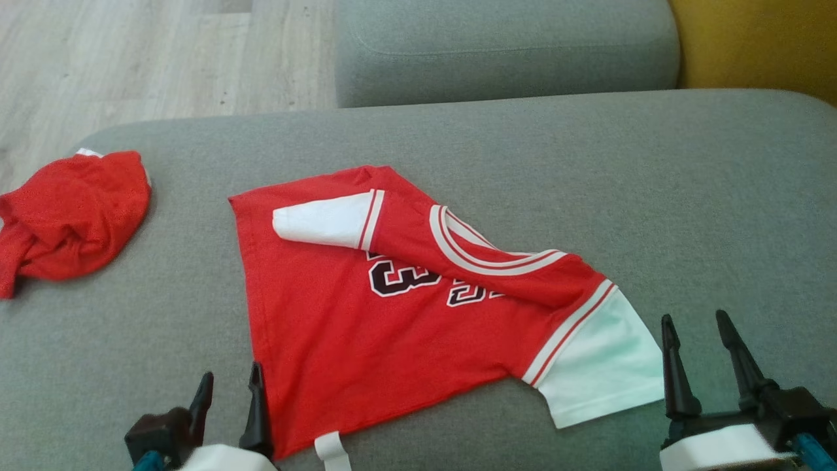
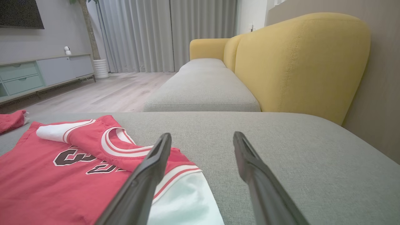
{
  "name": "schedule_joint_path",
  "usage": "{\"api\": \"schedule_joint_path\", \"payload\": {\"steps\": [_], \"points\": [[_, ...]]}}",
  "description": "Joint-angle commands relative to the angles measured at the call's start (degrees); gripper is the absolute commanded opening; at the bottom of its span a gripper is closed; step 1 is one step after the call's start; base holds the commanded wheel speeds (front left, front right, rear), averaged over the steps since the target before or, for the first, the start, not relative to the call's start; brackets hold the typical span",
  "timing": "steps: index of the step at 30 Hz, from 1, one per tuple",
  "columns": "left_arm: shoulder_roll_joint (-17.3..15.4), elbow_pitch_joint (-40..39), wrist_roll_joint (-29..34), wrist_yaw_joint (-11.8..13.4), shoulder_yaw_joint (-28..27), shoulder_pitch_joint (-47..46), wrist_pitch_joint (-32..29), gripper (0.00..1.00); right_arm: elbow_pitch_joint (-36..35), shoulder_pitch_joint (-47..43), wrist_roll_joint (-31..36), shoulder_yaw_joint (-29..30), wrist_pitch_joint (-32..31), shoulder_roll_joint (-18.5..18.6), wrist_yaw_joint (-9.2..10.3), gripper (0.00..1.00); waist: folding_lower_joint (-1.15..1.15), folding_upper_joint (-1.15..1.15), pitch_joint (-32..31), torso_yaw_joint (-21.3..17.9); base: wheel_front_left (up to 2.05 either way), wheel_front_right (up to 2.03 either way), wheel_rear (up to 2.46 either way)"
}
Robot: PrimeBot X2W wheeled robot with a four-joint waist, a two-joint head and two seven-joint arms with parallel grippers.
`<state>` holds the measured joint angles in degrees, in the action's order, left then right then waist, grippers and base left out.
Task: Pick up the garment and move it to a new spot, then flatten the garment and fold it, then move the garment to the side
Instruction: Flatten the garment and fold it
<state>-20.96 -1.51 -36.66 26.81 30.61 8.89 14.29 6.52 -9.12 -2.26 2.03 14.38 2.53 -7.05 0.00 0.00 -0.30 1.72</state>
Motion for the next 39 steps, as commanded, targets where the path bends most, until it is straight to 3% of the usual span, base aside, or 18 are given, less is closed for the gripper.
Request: {"api": "schedule_joint_path", "payload": {"steps": [1,7,8,13,19,30,36,39], "points": [[0.81,-1.36,2.62,-1.74,-4.08,-2.24,0.70,1.00,-2.18,1.77,0.59,-1.05,0.62,0.34,-0.44,1.00,0.00,0.00,-0.16,0.37,0.00,0.00,0.00],[7.47,0.10,14.17,-9.83,-11.87,-0.30,0.70,1.00,-1.04,1.41,1.37,-0.19,0.62,0.34,-0.44,1.00,0.00,0.00,-0.26,1.38,0.00,0.00,0.00],[7.47,0.10,14.17,-9.83,-11.87,-0.30,0.70,1.00,-1.04,1.41,1.37,-0.19,0.62,0.34,-0.44,1.00,0.00,0.00,-0.26,1.38,0.00,0.00,0.00],[11.66,2.04,20.11,-15.36,-16.07,0.57,0.71,1.00,0.82,1.19,0.74,-0.45,0.62,0.34,-0.44,1.00,0.00,0.00,-0.28,1.63,0.00,0.00,0.00],[14.91,3.24,24.32,-19.70,-20.28,1.06,0.71,1.00,2.16,1.22,0.09,-0.50,0.62,0.34,-0.44,1.00,0.00,0.00,-0.37,1.23,0.00,0.00,0.00],[17.35,4.79,27.44,-23.93,-24.52,1.16,0.71,1.00,2.54,1.79,-0.19,-0.60,0.62,0.34,-0.44,1.00,0.00,0.00,-0.45,0.76,0.00,0.00,0.00],[17.73,9.38,27.85,-23.51,-24.08,2.25,0.20,1.00,3.77,2.22,0.16,-1.33,-0.64,0.34,-0.44,1.00,0.00,0.00,-0.74,0.55,0.00,0.00,0.00],[17.60,9.40,27.57,-22.95,-23.24,2.06,-6.13,1.00,3.26,3.87,0.84,-1.35,-6.87,0.34,-0.44,1.00,0.00,0.00,-0.69,0.29,0.00,0.00,0.00]]}}
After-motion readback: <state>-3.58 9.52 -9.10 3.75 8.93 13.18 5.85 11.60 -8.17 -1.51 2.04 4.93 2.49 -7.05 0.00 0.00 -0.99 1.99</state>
